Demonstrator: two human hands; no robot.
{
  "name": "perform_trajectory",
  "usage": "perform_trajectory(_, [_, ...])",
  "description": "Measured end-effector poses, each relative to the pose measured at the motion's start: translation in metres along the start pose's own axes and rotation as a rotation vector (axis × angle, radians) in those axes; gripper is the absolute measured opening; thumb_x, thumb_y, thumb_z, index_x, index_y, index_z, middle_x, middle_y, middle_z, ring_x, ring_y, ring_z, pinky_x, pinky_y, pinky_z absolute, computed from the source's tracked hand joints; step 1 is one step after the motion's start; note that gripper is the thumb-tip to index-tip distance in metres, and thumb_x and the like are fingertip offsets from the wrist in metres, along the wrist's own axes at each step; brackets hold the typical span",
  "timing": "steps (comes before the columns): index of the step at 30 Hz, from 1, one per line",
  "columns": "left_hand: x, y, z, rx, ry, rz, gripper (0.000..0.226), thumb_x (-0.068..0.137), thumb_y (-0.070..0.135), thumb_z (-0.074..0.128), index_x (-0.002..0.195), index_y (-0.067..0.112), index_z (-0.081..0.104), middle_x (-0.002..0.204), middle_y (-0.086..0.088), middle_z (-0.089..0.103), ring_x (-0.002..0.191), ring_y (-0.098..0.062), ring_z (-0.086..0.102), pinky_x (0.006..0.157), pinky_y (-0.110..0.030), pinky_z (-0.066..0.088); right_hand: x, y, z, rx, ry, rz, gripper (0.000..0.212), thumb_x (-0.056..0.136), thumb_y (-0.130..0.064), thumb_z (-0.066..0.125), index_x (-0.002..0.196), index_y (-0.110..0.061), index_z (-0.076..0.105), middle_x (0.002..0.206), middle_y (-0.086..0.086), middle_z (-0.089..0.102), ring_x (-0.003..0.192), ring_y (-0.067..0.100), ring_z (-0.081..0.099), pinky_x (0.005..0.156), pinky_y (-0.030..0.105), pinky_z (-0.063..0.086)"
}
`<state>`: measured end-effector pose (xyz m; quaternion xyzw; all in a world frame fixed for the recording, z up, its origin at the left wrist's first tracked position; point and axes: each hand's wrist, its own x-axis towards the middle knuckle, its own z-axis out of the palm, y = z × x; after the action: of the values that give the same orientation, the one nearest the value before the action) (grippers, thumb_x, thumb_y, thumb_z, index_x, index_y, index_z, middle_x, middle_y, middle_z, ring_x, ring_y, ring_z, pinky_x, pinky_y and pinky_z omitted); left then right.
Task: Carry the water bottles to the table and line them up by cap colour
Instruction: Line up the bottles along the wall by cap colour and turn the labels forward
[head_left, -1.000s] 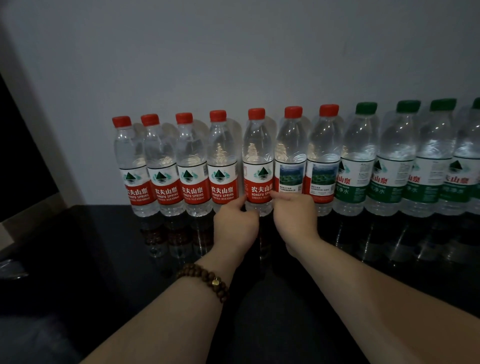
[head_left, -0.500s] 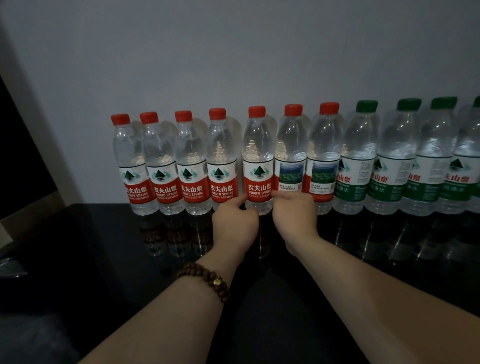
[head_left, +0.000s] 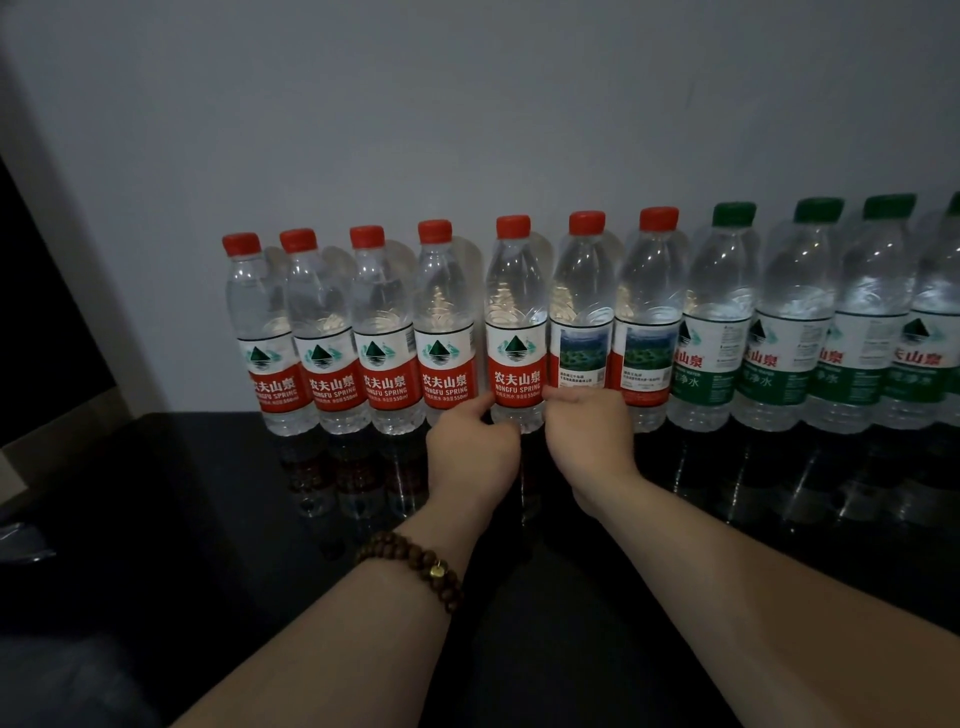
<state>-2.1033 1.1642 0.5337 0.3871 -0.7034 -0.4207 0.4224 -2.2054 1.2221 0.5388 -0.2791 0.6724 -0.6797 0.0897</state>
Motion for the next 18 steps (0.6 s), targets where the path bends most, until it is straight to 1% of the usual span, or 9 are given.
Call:
perform_trajectory(3, [0.0015,-0.0012,0.0001,-0.003,0.019,-0.011,0.026,0.087,0.018,0.064,0.091,0.04,0.077,0.075,0.016,0.068,0.073,-0.009,0.069,0.055,-0.021,0.051,-0.001,0.0003,0.0009,-0.005,-0.057,0.012,0.036,0.088,0.001,0.058,0.114,-0.014,0.079,0.1,-0.011,0.074,0.09,0.003,0.064,0.07,0.011,0.043])
perform_trajectory(4, [0.0021,-0.0017,0.0002,0.001,0.024,-0.014,0.026,0.087,0.017,0.064,0.089,0.04,0.076,0.076,0.014,0.07,0.073,-0.01,0.069,0.054,-0.02,0.05,-0.0017,0.0003,0.0012,-0.013,-0.076,0.012,0.037,0.088,0.0,0.058,0.115,-0.015,0.079,0.105,-0.009,0.075,0.094,0.006,0.065,0.072,0.013,0.045])
perform_trajectory(6, [0.0028,-0.0012,-0.0003,0.014,0.039,-0.021,0.029,0.088,0.018,0.064,0.109,0.033,0.078,0.082,0.012,0.071,0.074,-0.008,0.068,0.052,-0.016,0.046,-0.0021,0.0009,0.0019,-0.017,-0.099,0.017,0.038,0.089,-0.002,0.058,0.117,-0.017,0.078,0.113,-0.007,0.075,0.104,0.011,0.066,0.08,0.018,0.048])
perform_trajectory(8, [0.0042,-0.0008,-0.0002,0.02,0.062,-0.034,0.037,0.09,0.019,0.065,0.125,0.026,0.074,0.086,0.016,0.067,0.075,-0.003,0.063,0.049,-0.011,0.043,-0.0017,0.0011,0.0022,-0.018,-0.102,0.027,0.039,0.089,-0.003,0.058,0.12,-0.018,0.077,0.118,-0.007,0.073,0.109,0.012,0.064,0.089,0.022,0.047])
perform_trajectory(10, [0.0047,-0.0018,0.0007,0.021,0.075,-0.033,0.039,0.09,0.018,0.065,0.129,0.021,0.071,0.083,0.022,0.058,0.074,0.003,0.056,0.048,-0.008,0.038,-0.0012,0.0021,0.0028,-0.026,-0.113,0.019,0.038,0.089,-0.004,0.059,0.12,-0.018,0.076,0.114,-0.01,0.072,0.105,0.009,0.062,0.086,0.019,0.045])
perform_trajectory(12, [0.0048,-0.0022,0.0013,0.021,0.076,-0.033,0.041,0.09,0.018,0.066,0.131,0.017,0.069,0.084,0.022,0.055,0.075,0.004,0.053,0.055,-0.012,0.04,-0.0004,0.0036,0.0038,-0.026,-0.128,0.007,0.038,0.088,-0.004,0.06,0.119,-0.019,0.076,0.107,-0.014,0.072,0.093,0.001,0.061,0.077,0.013,0.043])
perform_trajectory(14, [0.0048,-0.0018,0.001,0.02,0.073,-0.04,0.042,0.09,0.019,0.066,0.132,0.017,0.068,0.089,0.015,0.061,0.08,0.001,0.057,0.061,-0.018,0.045,0.0002,0.0049,0.0048,-0.033,-0.133,0.007,0.039,0.088,-0.005,0.061,0.119,-0.02,0.077,0.105,-0.015,0.072,0.09,-0.003,0.061,0.073,0.011,0.043])
perform_trajectory(15, [0.0047,-0.0017,0.0009,0.018,0.071,-0.043,0.042,0.09,0.019,0.066,0.132,0.016,0.068,0.093,0.012,0.063,0.082,-0.001,0.058,0.062,-0.02,0.047,0.0009,0.0057,0.0051,-0.04,-0.135,0.008,0.039,0.087,-0.005,0.061,0.12,-0.019,0.076,0.11,-0.012,0.074,0.095,0.001,0.063,0.076,0.013,0.045])
perform_trajectory(18, [0.0036,-0.001,0.0019,0.014,0.071,-0.048,0.043,0.09,0.02,0.066,0.133,0.015,0.066,0.106,0.004,0.066,0.081,-0.002,0.055,0.064,-0.02,0.044,0.0016,0.0057,0.005,-0.046,-0.138,0.021,0.04,0.088,-0.004,0.059,0.121,-0.019,0.076,0.122,-0.004,0.074,0.111,0.012,0.064,0.094,0.025,0.05])
